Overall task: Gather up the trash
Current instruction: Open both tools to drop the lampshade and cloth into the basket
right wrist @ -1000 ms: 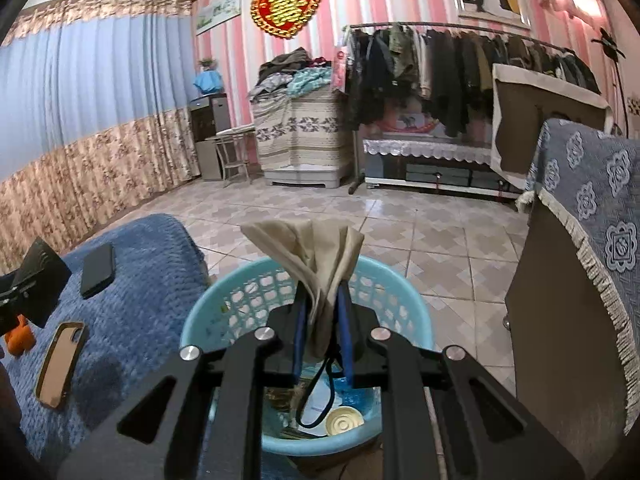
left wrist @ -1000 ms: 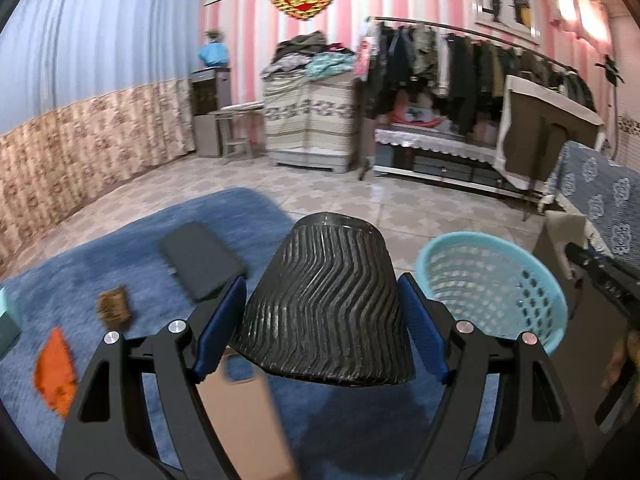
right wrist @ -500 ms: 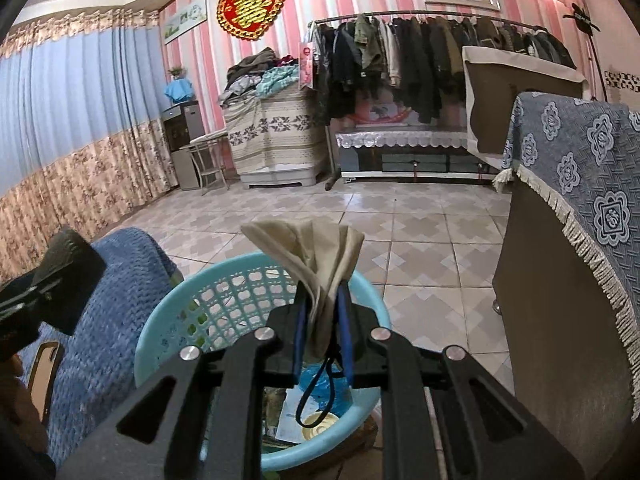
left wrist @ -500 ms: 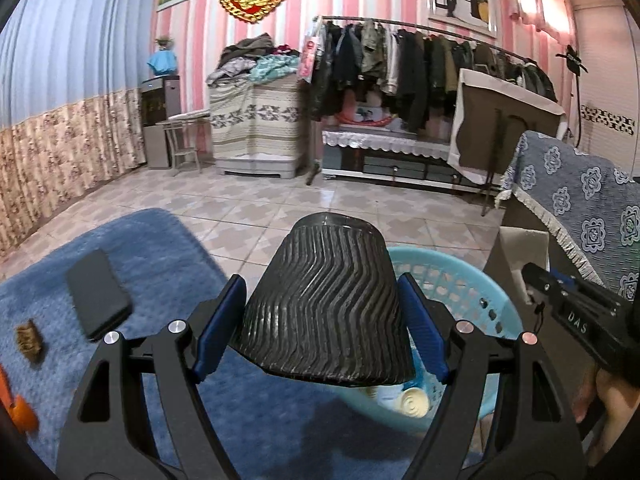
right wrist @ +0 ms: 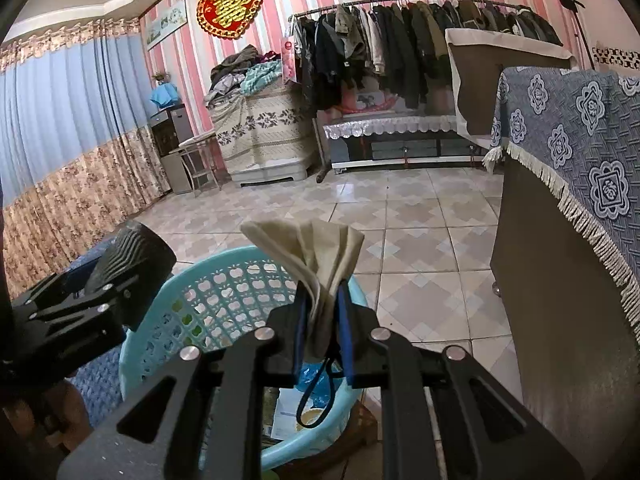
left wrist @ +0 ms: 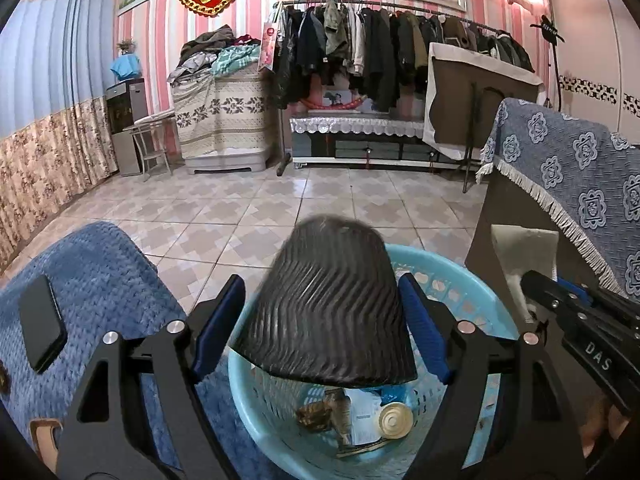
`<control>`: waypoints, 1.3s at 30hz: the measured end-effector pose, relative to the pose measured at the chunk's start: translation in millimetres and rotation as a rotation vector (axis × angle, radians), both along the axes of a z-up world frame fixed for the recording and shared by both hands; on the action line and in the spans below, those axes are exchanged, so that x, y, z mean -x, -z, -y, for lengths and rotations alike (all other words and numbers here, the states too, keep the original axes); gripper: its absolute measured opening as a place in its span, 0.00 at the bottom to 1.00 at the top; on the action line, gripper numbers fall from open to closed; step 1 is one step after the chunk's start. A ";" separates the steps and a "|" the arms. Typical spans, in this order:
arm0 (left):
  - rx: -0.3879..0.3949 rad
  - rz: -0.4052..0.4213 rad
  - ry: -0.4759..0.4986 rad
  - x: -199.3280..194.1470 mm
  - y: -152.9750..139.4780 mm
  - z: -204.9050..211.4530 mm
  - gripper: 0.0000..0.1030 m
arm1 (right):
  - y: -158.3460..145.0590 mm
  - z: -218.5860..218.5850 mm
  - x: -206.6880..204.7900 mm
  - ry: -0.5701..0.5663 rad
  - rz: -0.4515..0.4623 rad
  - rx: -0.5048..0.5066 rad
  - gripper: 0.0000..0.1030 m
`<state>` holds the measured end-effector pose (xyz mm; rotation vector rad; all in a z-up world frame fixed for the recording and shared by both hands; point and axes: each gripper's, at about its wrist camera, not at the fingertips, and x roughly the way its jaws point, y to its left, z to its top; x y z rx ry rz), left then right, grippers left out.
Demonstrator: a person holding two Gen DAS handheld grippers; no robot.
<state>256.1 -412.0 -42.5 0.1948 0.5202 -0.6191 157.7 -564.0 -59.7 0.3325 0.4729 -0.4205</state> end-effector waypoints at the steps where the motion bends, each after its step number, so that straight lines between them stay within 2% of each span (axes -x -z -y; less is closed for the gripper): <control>1: 0.000 0.002 -0.008 -0.8 -0.8 0.7 0.83 | 1.5 0.9 -1.1 0.002 -0.003 -0.004 0.15; 3: 0.009 0.009 -0.030 -3.9 -3.2 -5.0 0.90 | 2.5 3.1 -2.9 0.002 -0.007 -0.010 0.15; 8: 0.010 0.016 -0.095 -11.5 -7.8 -23.3 0.95 | 2.7 -2.3 -8.0 -0.016 -0.015 0.000 0.15; 18: 0.024 0.014 -0.194 -14.7 -14.5 -70.7 0.95 | 7.0 -20.8 -28.9 -0.066 -0.030 0.007 0.15; 23: 0.037 0.007 -0.244 -13.3 -17.5 -93.7 0.95 | 16.5 -36.0 -48.4 -0.088 -0.078 0.034 0.18; 25: 0.042 0.007 -0.268 -13.5 -18.7 -103.3 0.95 | 18.1 -37.7 -50.4 -0.078 -0.082 0.031 0.31; 27: 0.044 0.005 -0.289 -13.4 -19.6 -110.3 0.95 | 16.3 -39.4 -50.6 -0.089 -0.069 0.026 0.57; 29: 0.040 0.005 -0.303 -13.0 -20.1 -115.5 0.95 | 14.8 -43.1 -48.6 -0.084 -0.056 0.042 0.70; 32: 0.034 0.010 -0.328 -11.9 -20.9 -125.1 0.95 | 13.8 -45.3 -48.0 -0.091 -0.044 0.038 0.76; 35: 0.030 0.001 -0.348 -11.2 -20.2 -136.1 0.95 | 13.5 -42.3 -48.7 -0.079 -0.043 0.043 0.89; 39: 0.017 0.009 -0.364 -7.2 -21.8 -148.9 0.95 | 12.6 -43.9 -47.6 -0.065 -0.047 0.065 0.94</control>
